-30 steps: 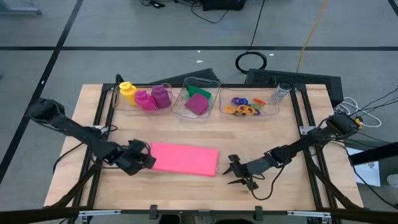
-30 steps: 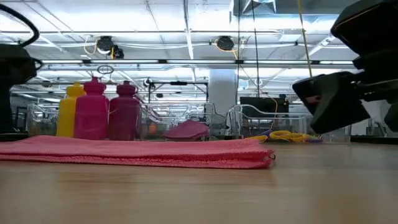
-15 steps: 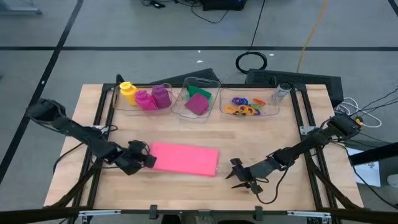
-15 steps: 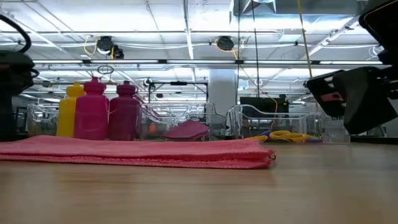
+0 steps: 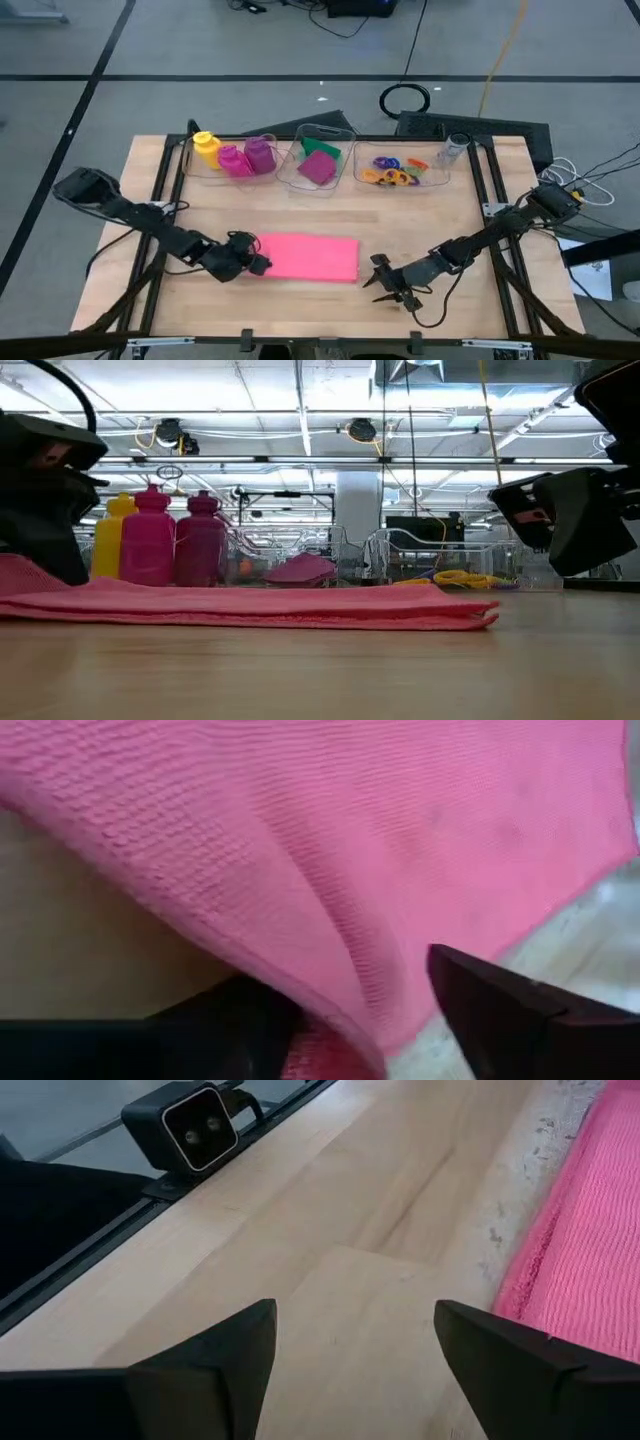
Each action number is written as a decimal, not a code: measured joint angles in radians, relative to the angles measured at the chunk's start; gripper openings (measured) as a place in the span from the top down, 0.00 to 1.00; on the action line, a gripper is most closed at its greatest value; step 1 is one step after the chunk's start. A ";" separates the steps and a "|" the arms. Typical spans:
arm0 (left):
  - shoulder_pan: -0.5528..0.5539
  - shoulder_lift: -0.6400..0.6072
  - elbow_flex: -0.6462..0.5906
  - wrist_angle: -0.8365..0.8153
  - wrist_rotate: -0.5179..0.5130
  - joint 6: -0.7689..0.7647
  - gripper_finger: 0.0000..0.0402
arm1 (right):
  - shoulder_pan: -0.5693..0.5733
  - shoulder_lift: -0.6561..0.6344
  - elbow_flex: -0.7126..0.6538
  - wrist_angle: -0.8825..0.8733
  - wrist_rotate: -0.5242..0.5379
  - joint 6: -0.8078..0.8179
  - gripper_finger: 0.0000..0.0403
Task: Pick & Place Sports Items
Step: Fold the pink microfiber towel
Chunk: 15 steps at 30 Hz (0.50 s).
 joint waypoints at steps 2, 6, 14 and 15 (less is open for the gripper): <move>0.003 0.000 0.000 -0.003 0.009 0.000 0.61 | 0.000 0.000 0.000 0.000 0.000 0.000 0.50; 0.002 0.011 0.000 -0.017 0.015 -0.002 0.84 | 0.000 0.000 0.000 0.000 0.000 0.000 0.50; 0.005 -0.054 -0.001 -0.096 0.061 0.000 0.97 | 0.000 0.000 0.000 0.000 0.000 0.001 0.50; 0.003 -0.081 -0.002 -0.155 0.076 0.000 0.98 | 0.000 0.000 0.000 0.000 0.000 0.001 0.50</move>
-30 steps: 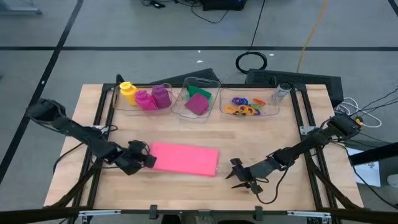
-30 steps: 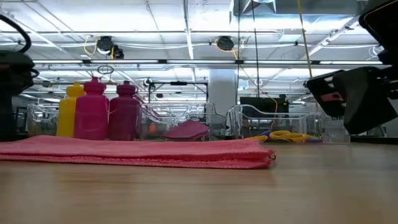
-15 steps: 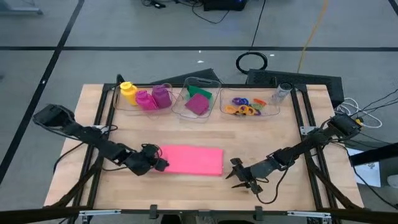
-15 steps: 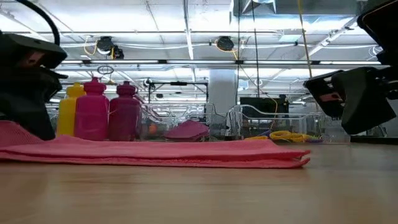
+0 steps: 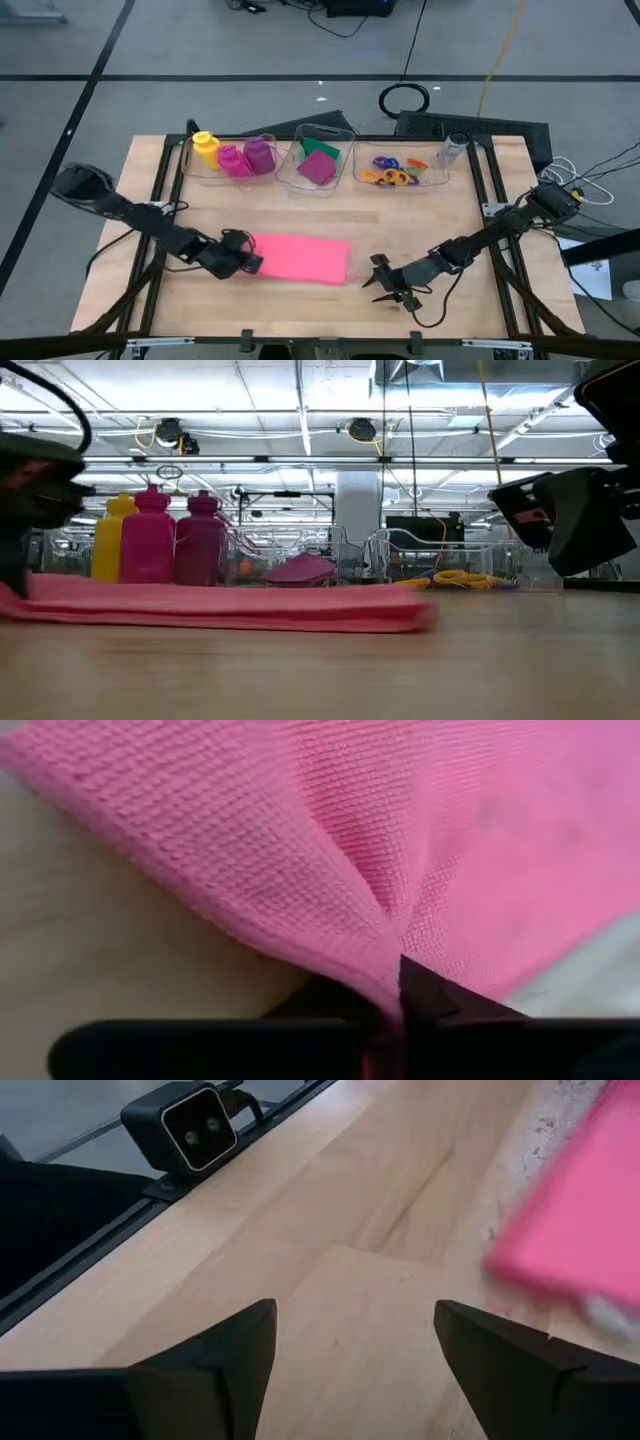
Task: Pick & Place Sports Items
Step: Fold the pink microfiber towel
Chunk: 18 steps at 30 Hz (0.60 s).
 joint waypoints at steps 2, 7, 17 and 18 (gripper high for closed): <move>-0.002 -0.061 0.002 -0.116 0.027 0.001 0.99 | 0.000 0.000 0.000 0.000 0.000 0.000 0.50; -0.003 -0.204 0.048 -0.415 0.059 0.010 0.99 | 0.000 0.000 0.000 0.000 0.000 0.000 0.50; 0.012 -0.276 0.331 -0.719 -0.067 0.102 0.99 | 0.000 0.000 0.000 0.008 0.000 -0.002 0.50; 0.018 -0.274 0.356 -0.718 -0.080 0.120 1.00 | 0.000 0.000 0.000 0.008 0.000 -0.001 0.50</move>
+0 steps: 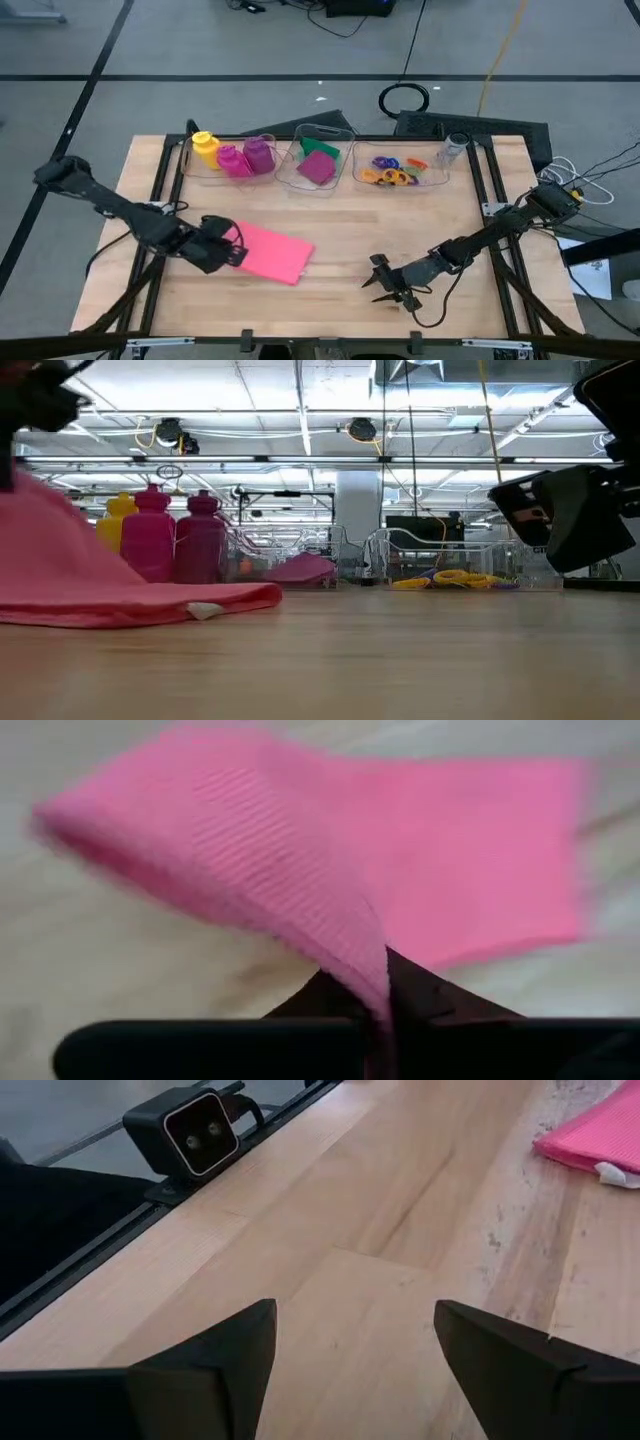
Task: Pick & Place Sports Items
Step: Fold the pink microfiber towel
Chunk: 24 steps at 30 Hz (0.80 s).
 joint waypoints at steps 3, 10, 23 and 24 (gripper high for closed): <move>0.032 0.029 0.057 0.006 -0.017 0.053 1.00 | 0.000 0.000 0.000 0.000 0.000 0.001 0.50; 0.115 0.177 0.156 0.027 0.077 0.208 1.00 | 0.000 0.000 0.000 0.000 0.000 0.001 0.50; 0.188 0.466 0.398 0.018 0.217 0.444 1.00 | 0.000 0.000 0.000 -0.001 0.000 0.002 0.50; 0.194 0.477 0.398 0.014 0.236 0.446 1.00 | 0.000 0.000 0.000 -0.001 0.000 0.002 0.50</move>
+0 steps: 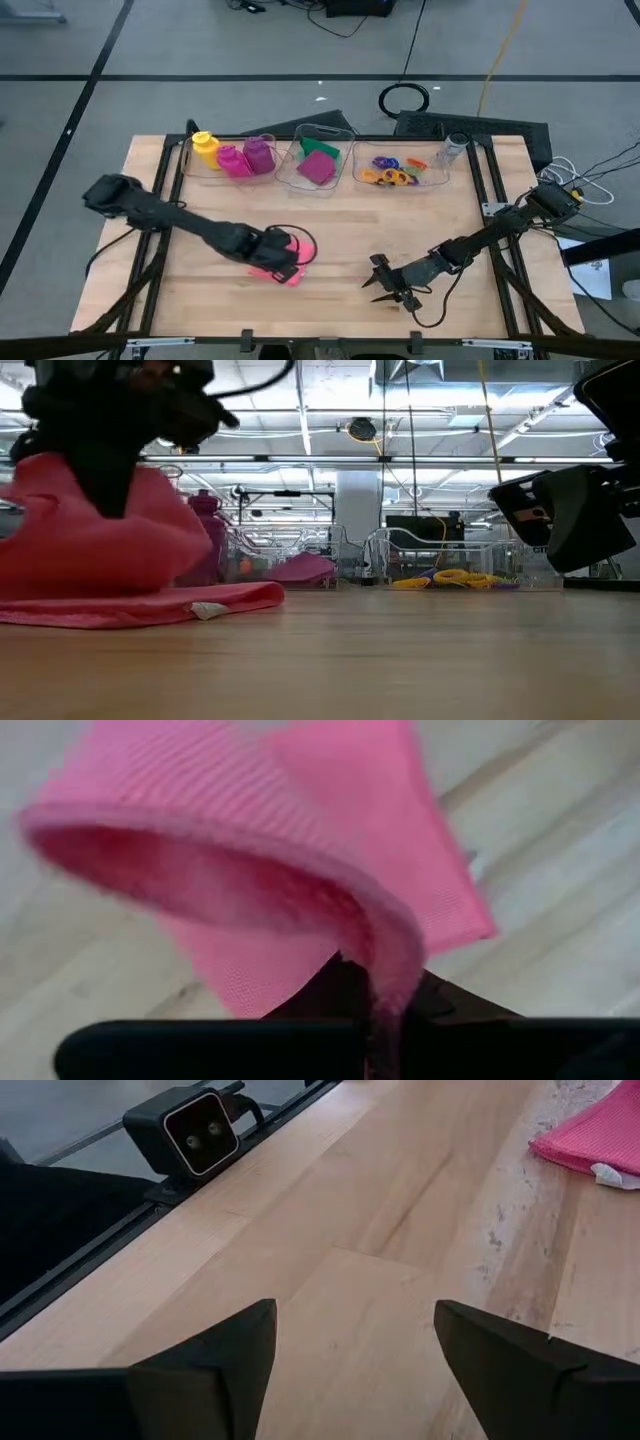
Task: Pick & Place Sports Items
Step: Fold the pink microfiber towel
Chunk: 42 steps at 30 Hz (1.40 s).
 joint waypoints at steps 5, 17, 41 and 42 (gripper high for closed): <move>0.020 0.042 0.000 -0.021 0.044 0.005 1.00 | 0.000 0.000 0.000 0.000 0.000 0.000 0.50; 0.042 0.050 -0.001 -0.029 0.010 0.033 0.99 | 0.000 0.000 0.000 -0.002 0.000 0.000 0.50; 0.054 0.051 -0.002 0.061 0.003 0.103 0.45 | 0.000 0.000 0.000 -0.002 -0.001 0.006 0.50; 0.058 0.051 -0.002 0.064 -0.004 0.104 0.44 | 0.000 0.000 0.000 -0.002 -0.001 0.009 0.50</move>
